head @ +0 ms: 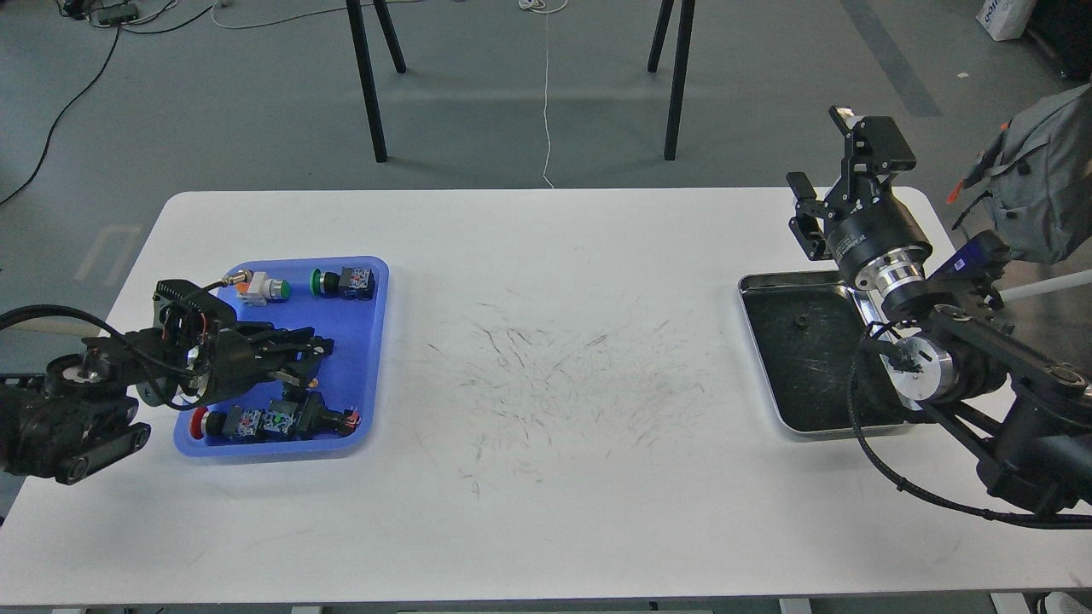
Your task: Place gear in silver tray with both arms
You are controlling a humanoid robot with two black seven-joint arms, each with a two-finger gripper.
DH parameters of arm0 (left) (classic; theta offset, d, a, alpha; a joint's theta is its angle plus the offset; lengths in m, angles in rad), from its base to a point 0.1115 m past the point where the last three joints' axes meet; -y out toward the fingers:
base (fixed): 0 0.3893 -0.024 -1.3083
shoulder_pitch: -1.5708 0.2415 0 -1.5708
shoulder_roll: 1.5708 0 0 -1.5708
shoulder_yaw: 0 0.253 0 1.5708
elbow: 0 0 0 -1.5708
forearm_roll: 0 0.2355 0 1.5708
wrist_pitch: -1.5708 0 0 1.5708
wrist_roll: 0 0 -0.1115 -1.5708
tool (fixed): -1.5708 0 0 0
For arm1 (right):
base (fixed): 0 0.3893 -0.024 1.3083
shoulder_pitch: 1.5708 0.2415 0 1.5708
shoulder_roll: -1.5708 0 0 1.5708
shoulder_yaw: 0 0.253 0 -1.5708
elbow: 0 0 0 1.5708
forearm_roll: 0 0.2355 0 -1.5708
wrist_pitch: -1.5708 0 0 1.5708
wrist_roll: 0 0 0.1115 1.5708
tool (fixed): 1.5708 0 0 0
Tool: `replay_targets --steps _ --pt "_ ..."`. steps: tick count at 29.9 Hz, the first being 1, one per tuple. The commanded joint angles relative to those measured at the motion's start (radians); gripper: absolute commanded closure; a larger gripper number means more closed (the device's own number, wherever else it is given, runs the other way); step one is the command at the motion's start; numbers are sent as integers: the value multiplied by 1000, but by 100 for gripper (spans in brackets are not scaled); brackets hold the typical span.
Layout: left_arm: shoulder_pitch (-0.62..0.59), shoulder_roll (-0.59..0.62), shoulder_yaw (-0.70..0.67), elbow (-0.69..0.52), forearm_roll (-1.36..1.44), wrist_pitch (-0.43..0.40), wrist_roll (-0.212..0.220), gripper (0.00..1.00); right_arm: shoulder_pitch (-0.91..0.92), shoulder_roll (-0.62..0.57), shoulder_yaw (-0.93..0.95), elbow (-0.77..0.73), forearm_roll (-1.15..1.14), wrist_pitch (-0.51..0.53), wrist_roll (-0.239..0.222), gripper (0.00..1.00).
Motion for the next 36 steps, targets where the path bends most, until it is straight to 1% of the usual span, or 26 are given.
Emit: replay_targets --steps 1,9,21,23,26,29,36 --pt "-2 1 -1 10 -1 1 0 75 0 0 0 -1 0 0 0 5" --pt "0 -2 -2 10 -1 1 0 82 2 -1 -15 -1 0 -2 0 5" --pt "-26 24 -24 -9 -34 12 0 86 3 -1 -15 -1 0 -2 0 5" --pt "-46 42 -30 -36 -36 18 0 87 5 -1 -14 -1 0 -2 0 5" --pt "-103 76 -50 -130 -50 18 0 89 6 -1 -14 -1 0 -2 0 5" --pt "-167 95 -50 -194 -48 13 0 91 11 -1 -14 -1 0 -2 0 5" --pt "-281 70 -31 -231 -33 3 0 93 12 -4 -14 -1 0 -2 0 5"
